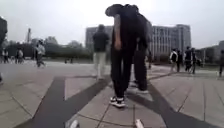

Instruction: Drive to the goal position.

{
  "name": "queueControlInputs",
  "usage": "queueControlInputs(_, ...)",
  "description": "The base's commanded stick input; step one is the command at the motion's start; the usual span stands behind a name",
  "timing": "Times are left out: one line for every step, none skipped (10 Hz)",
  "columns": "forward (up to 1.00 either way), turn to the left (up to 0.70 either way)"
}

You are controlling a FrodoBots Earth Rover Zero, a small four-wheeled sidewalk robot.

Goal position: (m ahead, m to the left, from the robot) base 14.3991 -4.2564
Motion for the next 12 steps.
queueControlInputs(0.85, -0.02)
queueControlInputs(0.85, -0.02)
queueControlInputs(0.85, -0.02)
queueControlInputs(0.85, -0.02)
queueControlInputs(0.85, -0.02)
queueControlInputs(0.85, -0.02)
queueControlInputs(0.85, -0.02)
queueControlInputs(0.85, -0.02)
queueControlInputs(0.85, -0.02)
queueControlInputs(0.85, -0.02)
queueControlInputs(0.85, -0.02)
queueControlInputs(0.85, -0.02)
